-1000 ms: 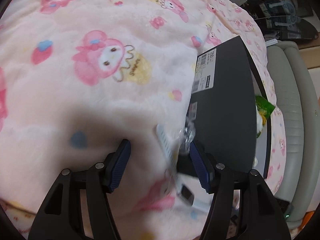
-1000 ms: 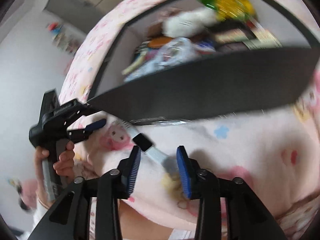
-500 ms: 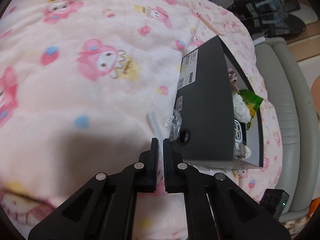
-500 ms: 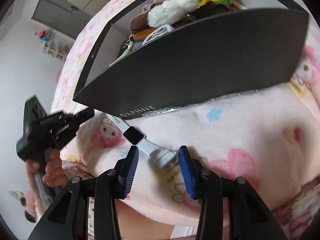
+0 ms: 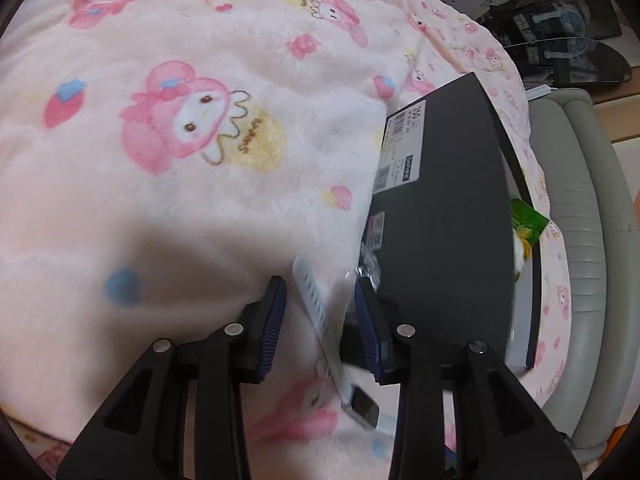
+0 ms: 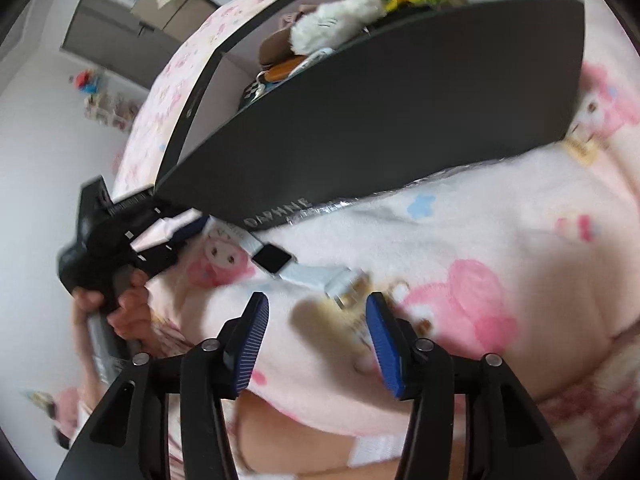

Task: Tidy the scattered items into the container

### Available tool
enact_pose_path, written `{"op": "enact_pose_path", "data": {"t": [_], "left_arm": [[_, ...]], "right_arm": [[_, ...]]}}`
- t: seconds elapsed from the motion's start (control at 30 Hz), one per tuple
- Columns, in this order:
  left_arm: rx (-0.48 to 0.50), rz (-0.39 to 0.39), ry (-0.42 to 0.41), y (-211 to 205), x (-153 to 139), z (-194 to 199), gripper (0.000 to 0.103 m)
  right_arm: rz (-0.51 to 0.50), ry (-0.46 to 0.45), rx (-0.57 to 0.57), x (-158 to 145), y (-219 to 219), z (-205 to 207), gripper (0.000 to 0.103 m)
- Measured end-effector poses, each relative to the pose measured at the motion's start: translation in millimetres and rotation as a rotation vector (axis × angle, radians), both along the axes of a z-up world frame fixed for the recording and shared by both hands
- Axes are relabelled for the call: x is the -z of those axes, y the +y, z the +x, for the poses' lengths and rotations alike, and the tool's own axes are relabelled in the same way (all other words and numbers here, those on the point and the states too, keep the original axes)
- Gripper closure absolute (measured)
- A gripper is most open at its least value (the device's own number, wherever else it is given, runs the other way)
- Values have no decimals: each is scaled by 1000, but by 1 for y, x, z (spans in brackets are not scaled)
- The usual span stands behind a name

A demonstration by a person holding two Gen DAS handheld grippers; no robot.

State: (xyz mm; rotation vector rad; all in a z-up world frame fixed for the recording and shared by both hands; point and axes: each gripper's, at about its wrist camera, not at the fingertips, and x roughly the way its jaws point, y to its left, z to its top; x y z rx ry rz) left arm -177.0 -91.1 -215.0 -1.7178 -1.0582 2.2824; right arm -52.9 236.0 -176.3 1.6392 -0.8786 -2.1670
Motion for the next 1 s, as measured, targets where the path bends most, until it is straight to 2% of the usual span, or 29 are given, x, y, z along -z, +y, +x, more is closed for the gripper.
{"op": "enact_pose_path", "data": {"t": [0.03, 0.1, 0.13, 0.2, 0.33, 0.4, 0.47, 0.5, 0.57, 0.6, 0.63, 0.7, 0.77, 0.8, 0.83, 0.87, 0.9, 0.97, 1.0], "left_arm": [[-8, -11, 2, 0, 0, 0, 91], [-49, -35, 13, -6, -5, 6, 96], [-62, -17, 31, -9, -8, 9, 99], [-85, 9, 77, -17, -20, 22, 100], [-88, -34, 135, -22, -42, 48, 100], [-64, -38, 133, -20, -43, 50, 100], [-43, -51, 82, -15, -33, 40, 99], [-41, -51, 54, -12, -26, 33, 98], [-51, -22, 20, -10, -15, 22, 86], [-56, -7, 12, -11, -12, 21, 72], [-65, 18, 11, -12, -8, 16, 63], [-75, 56, 8, -11, 0, 8, 57], [-71, 74, -3, -8, 8, 1, 57], [-67, 74, -7, -6, 11, -2, 60], [-61, 70, -3, -5, 10, -3, 81], [-50, 66, 3, -5, 8, -2, 94], [-45, 56, 7, -6, 5, 1, 100], [-59, 8, 21, -8, -7, 14, 100], [-56, 16, 39, -9, -12, 21, 101]], "right_arm": [[-32, -12, 25, 5, 1, -3, 55], [-60, -20, 48, 11, 1, -6, 55], [-54, -17, 49, 11, 1, -7, 55], [-27, 3, 41, 8, -3, -5, 55], [-37, 17, 69, 6, 0, -1, 55], [-51, 8, 103, 7, 4, -1, 56], [-43, -2, 114, 7, 4, -2, 56], [-26, -8, 113, 8, 2, -4, 56], [7, -9, 104, 11, -4, -9, 55], [22, -5, 93, 13, -7, -12, 55], [35, 3, 72, 16, -11, -16, 55], [89, 21, 32, 21, -22, -22, 55], [163, 61, 10, 21, -33, -25, 60], [195, 77, 5, 21, -38, -26, 65], [225, 90, 0, 23, -42, -28, 71], [228, 96, 1, 24, -44, -30, 75], [222, 101, 9, 26, -44, -31, 77], [183, 97, 33, 28, -39, -31, 80], [158, 96, 48, 27, -35, -29, 82]]}}
